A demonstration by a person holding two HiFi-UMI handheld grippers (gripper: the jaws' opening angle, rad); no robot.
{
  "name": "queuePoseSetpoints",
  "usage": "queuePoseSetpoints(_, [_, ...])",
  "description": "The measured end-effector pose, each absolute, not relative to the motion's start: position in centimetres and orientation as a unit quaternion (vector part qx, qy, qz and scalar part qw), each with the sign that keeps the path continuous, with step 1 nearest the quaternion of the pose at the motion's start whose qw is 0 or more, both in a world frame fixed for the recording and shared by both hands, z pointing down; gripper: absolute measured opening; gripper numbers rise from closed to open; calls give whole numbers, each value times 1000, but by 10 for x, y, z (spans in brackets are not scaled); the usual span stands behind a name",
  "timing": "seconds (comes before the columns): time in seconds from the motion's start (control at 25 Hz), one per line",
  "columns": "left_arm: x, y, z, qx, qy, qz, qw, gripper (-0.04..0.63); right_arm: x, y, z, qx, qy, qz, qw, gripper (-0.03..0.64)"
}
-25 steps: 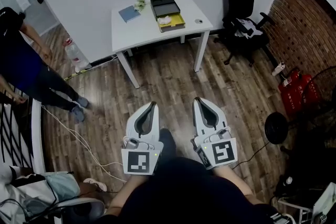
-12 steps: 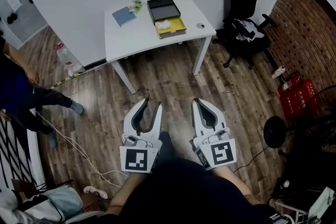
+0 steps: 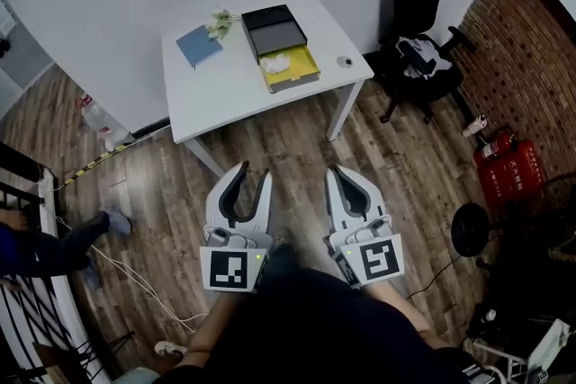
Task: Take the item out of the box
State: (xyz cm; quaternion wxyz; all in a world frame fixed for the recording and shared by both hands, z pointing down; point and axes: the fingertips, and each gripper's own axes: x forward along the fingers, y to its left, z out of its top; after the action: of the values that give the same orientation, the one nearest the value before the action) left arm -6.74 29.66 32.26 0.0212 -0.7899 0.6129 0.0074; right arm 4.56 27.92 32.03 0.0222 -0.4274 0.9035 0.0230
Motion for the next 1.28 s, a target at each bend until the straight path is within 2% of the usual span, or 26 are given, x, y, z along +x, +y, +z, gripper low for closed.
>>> queuePoseSetpoints(0.24, [-86, 237, 326, -801, 598, 8, 23, 135, 27, 223, 326, -441, 897, 21, 24, 12])
queuePoseSetpoints(0.44, [-95, 198, 319, -812, 580, 27, 67, 135, 20, 189, 330, -457, 889, 19, 27, 12])
queuePoseSetpoints(0.84, [-97, 171, 334, -819, 573, 12, 28, 135, 22, 166, 336, -474, 881, 14, 15, 12])
queuePoseSetpoints(1.28, [-101, 132, 333, -812, 581, 21, 43, 135, 18, 120, 337, -461, 887, 19, 20, 12])
